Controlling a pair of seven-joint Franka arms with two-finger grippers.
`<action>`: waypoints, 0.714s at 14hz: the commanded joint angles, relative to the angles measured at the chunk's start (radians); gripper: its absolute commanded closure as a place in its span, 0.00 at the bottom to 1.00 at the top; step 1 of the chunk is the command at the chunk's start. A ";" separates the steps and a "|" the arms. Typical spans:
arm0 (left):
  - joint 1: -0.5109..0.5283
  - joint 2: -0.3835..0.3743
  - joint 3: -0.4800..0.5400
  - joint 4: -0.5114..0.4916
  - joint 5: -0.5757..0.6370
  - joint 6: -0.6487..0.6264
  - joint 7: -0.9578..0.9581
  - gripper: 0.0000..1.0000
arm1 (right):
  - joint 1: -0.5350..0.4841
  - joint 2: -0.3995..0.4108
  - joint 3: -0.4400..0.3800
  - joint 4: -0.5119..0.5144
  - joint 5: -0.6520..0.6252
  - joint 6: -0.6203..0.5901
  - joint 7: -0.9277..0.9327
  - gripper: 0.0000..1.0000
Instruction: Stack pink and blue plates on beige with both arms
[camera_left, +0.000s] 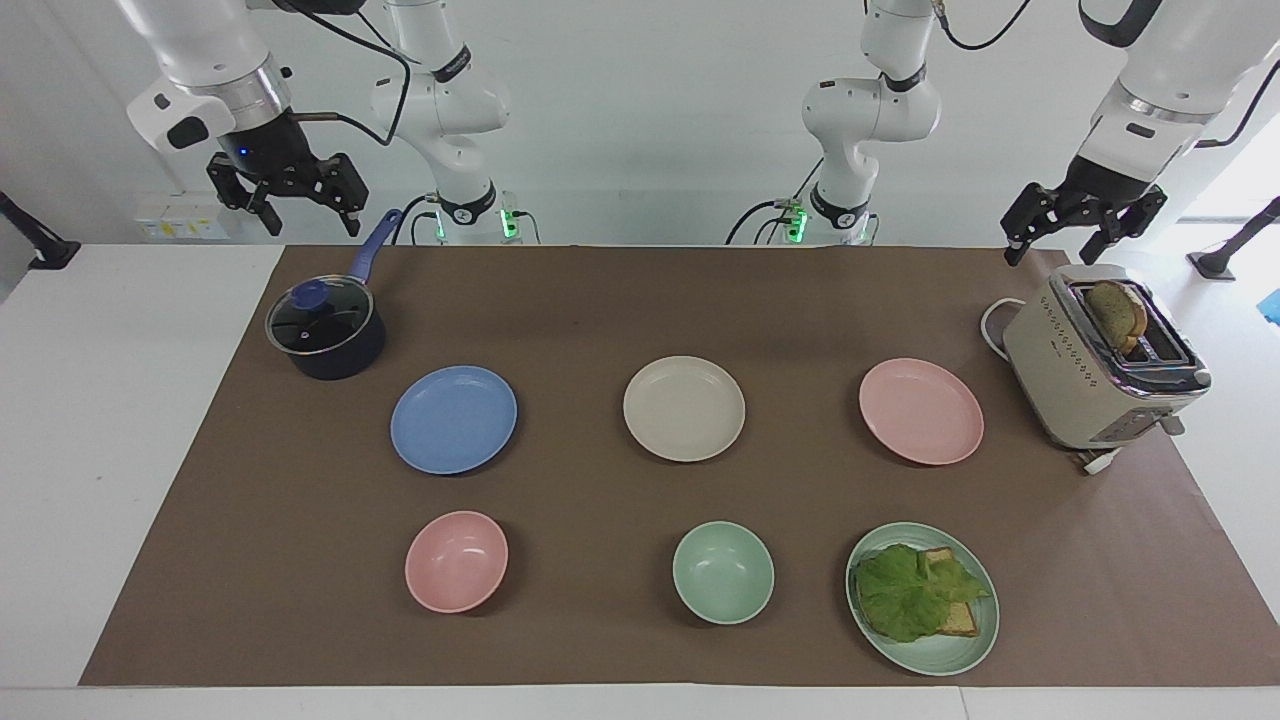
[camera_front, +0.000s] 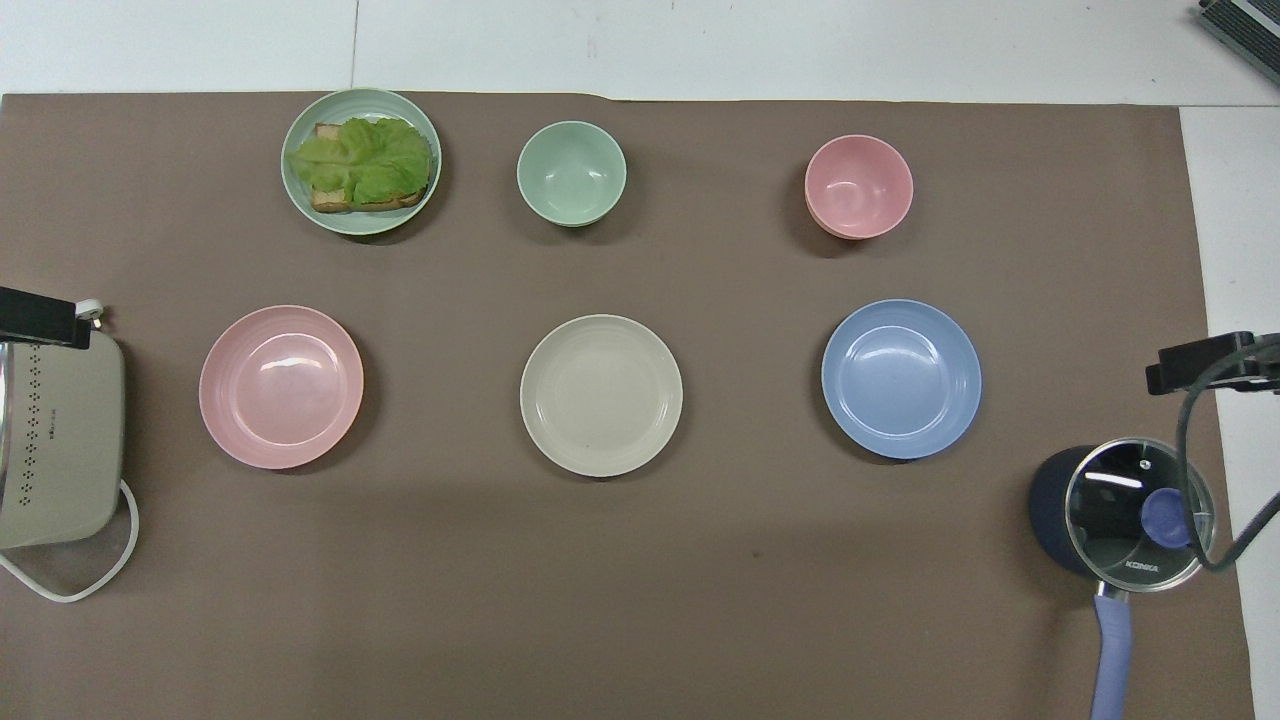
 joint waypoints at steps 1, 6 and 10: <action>0.027 -0.005 -0.002 -0.095 0.016 0.060 0.015 0.00 | -0.007 -0.022 0.001 -0.020 0.017 0.003 -0.013 0.00; 0.088 0.009 -0.004 -0.331 0.010 0.355 0.018 0.00 | -0.007 -0.022 0.001 -0.020 0.017 0.003 -0.013 0.00; 0.088 0.114 -0.004 -0.397 0.008 0.531 0.021 0.00 | -0.007 -0.022 0.001 -0.020 0.017 0.003 -0.013 0.00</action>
